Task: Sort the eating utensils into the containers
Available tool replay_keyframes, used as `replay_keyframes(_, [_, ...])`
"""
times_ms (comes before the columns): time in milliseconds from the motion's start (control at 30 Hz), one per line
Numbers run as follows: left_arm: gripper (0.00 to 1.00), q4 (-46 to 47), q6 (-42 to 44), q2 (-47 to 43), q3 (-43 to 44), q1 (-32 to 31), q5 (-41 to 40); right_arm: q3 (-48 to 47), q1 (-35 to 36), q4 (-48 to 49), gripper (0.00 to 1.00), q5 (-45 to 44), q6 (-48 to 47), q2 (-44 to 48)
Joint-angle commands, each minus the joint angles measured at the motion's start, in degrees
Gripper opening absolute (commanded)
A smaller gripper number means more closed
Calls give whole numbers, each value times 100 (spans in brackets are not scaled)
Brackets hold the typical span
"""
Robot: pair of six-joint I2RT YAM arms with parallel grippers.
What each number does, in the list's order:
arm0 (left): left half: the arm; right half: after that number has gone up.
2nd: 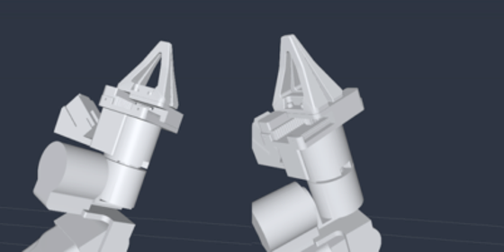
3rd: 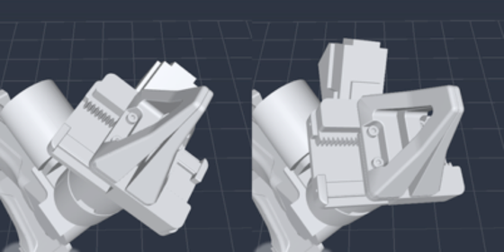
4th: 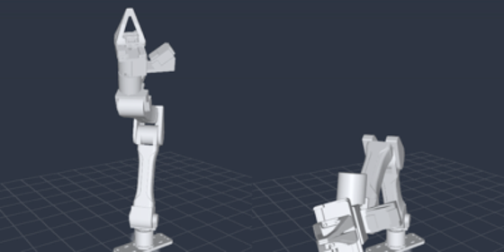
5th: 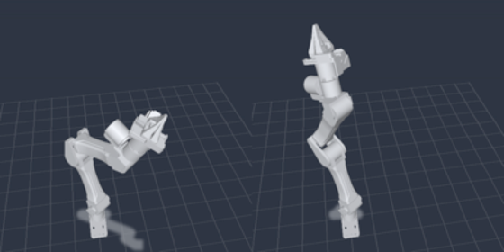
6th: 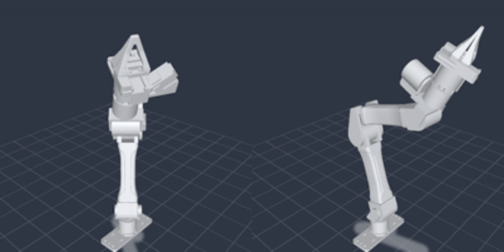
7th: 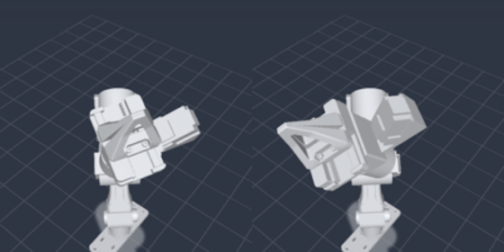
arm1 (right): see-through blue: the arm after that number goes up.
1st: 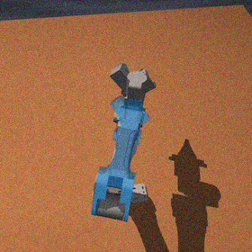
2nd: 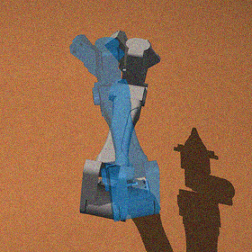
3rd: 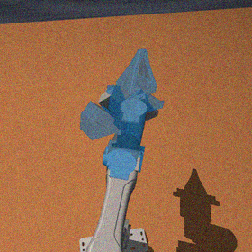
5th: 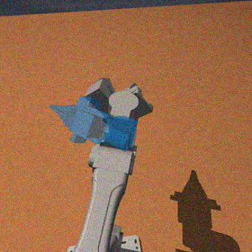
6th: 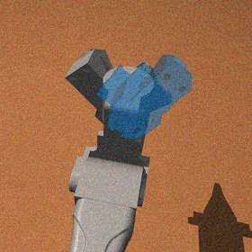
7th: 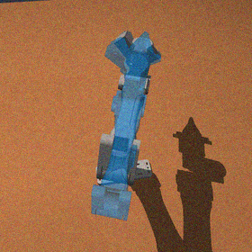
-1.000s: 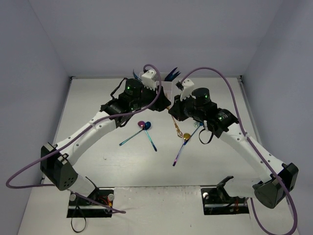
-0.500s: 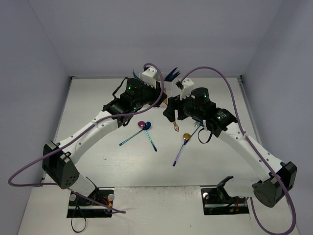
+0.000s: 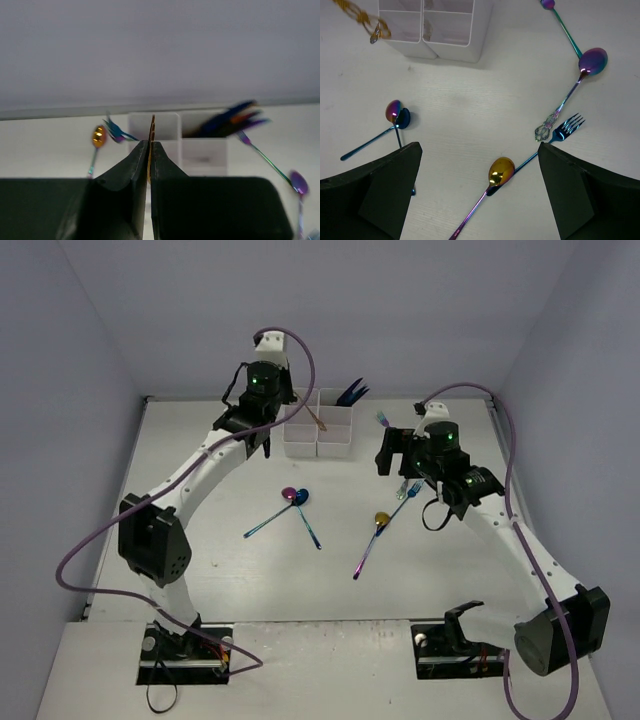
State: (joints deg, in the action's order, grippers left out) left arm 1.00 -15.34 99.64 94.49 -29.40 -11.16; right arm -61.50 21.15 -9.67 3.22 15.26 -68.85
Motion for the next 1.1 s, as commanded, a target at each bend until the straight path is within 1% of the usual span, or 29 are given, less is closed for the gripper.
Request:
replay_keyframes(0, [0,975,292,680,1061,386,-846,156,10,308,100,-100,169,264])
replay_keyframes(167, [0,1362,500,1589,2088,595,-976,287,-23,290,100,81,206,189])
replay_keyframes(267, [0,1386,626,2259,2676,672,-977,341,-42,272,100,135,152,134])
replay_keyframes(367, [0,1440,808,2642,3017,693,-1044,377,-92,251,100,129,120,82])
replay_keyframes(467, [0,1482,840,2894,3030,733,-1064,420,-164,220,100,91,127,82])
replay_keyframes(633, [0,1482,755,2905,2741,725,-928,480,-274,202,100,-55,263,58])
replay_keyframes(667, [2,1482,747,2899,2695,725,-905,486,-287,197,100,-101,304,33])
replay_keyframes(700, [5,1481,743,2888,2650,725,-882,489,-304,191,100,-150,355,5])
replay_keyframes(800, [20,1467,737,2799,2528,725,-818,488,-409,156,100,-271,584,-126])
replay_keyframes(900, [43,1455,752,2534,2375,724,-746,471,-552,23,99,-386,1022,-323])
replay_keyframes(1000, [57,1445,759,2198,2076,710,-679,406,-596,-128,98,-662,1292,-637])
replay_keyframes(1067, [66,1431,752,1799,1821,674,-547,320,-603,-275,96,-798,1501,-880])
